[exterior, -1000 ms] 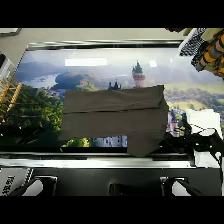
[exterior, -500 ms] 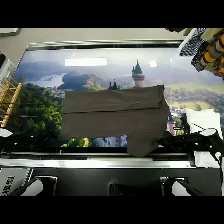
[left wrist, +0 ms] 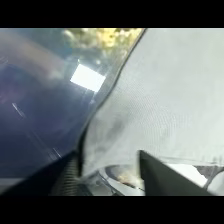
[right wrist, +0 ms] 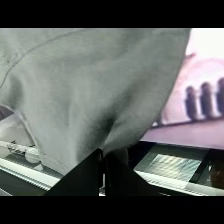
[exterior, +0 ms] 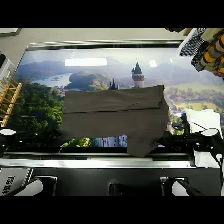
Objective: Fold the clothes and pants, and hang the long-sleeved shirts on hangers.
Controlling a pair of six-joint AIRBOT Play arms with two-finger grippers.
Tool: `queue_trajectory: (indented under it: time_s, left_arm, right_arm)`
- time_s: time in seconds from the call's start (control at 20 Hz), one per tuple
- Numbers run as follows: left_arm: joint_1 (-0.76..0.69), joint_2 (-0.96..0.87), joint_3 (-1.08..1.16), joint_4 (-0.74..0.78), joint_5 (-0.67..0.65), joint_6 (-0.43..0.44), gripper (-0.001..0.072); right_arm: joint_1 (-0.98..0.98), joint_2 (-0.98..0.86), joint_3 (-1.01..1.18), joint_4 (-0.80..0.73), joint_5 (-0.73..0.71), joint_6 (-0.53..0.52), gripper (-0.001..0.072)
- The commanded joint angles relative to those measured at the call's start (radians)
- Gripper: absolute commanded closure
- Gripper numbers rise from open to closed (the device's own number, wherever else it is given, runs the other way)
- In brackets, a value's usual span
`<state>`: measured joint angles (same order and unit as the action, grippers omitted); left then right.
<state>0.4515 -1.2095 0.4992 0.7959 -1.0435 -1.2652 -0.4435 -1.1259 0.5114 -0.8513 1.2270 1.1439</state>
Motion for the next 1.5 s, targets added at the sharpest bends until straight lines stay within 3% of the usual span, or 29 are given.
queue_trajectory:
  time_s: [0.0,0.15,0.35,0.5,0.65,0.85,1.0,1.25,1.45]
  left_arm:
    - [-0.003,-0.027,0.0,-0.011,0.014,0.009,0.0447]
    - [-0.024,-0.027,0.0,-0.01,0.011,0.011,0.0689]
    - [-0.005,0.003,0.0,0.008,-0.076,-0.035,0.0693]
    - [0.024,0.117,0.0,0.114,-0.193,-0.17,0.0693]
    - [0.023,0.261,0.0,0.201,-0.258,-0.251,0.0693]
    - [0.008,0.285,0.05,0.119,-0.212,-0.287,0.0694]
    - [-0.068,0.221,0.15,0.094,-0.108,-0.287,0.0694]
    - [-0.18,0.002,0.36,0.094,0.019,-0.288,0.0694]
    - [-0.211,-0.18,0.518,0.094,0.032,-0.288,0.0694]
  right_arm:
    - [-0.001,0.039,0.0,0.002,0.006,0.0,0.068]
    - [0.0,0.064,0.0,0.002,0.018,0.001,0.068]
    - [0.0,0.125,0.0,-0.001,0.111,0.022,0.0681]
    - [0.0,0.248,0.0,-0.006,0.242,0.13,0.0682]
    - [0.0,0.462,0.0,-0.007,0.367,0.254,0.0683]
    - [0.0,0.626,0.019,0.002,0.288,0.307,0.0684]
    - [0.001,0.512,0.04,0.114,0.121,0.201,0.0684]
    - [0.008,0.101,0.148,0.305,-0.03,-0.047,0.0684]
    - [0.164,-0.183,0.378,0.261,-0.135,-0.072,0.0683]
